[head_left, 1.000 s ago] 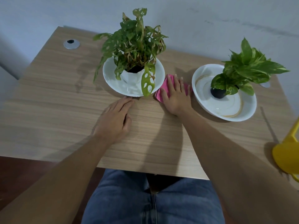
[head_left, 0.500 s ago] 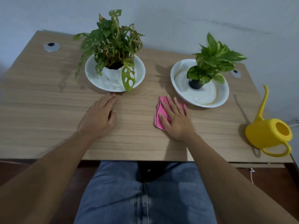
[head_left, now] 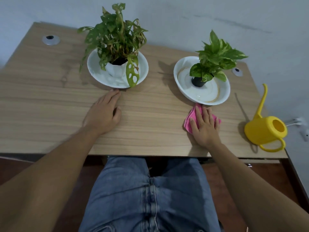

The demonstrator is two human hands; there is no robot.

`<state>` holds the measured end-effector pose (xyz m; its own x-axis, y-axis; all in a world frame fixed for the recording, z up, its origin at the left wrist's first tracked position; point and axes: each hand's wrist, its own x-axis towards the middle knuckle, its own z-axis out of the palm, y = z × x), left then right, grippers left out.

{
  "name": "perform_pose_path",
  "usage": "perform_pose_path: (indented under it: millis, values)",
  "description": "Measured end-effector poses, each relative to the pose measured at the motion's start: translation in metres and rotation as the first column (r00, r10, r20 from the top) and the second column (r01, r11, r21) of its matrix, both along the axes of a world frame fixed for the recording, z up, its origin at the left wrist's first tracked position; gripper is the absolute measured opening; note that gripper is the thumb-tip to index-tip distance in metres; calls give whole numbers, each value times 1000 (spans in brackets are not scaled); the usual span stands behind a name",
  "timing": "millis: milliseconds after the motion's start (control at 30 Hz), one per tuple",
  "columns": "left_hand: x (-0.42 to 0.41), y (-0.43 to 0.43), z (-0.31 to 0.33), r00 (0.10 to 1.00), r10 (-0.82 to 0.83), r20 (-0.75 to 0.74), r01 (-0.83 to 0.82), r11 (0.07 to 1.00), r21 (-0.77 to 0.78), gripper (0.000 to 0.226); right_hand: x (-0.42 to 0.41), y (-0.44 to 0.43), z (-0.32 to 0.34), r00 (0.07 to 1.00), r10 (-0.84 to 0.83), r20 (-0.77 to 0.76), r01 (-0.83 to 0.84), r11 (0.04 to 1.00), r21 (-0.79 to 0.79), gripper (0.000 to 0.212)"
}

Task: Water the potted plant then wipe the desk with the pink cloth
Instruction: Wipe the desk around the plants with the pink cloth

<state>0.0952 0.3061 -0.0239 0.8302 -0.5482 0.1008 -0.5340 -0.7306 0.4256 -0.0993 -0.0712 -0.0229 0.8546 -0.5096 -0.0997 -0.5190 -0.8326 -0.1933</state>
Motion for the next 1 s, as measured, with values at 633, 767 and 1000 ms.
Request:
perform_pose_path:
  millis: [633,767,1000]
  values:
    - [0,3,3,1000,7,8,-8,1000,27,70,96,112,3,943,333,12,-333,943,-10,71]
    - [3,2,-1,1000,9,19,-9,1000,17,70,105,140,4,886,463,37,-463,886,-13,71]
    - [5,3,-5,1000,20,22,-21,1000,11,69,155,97,8,907,421,26,-421,906,27,71]
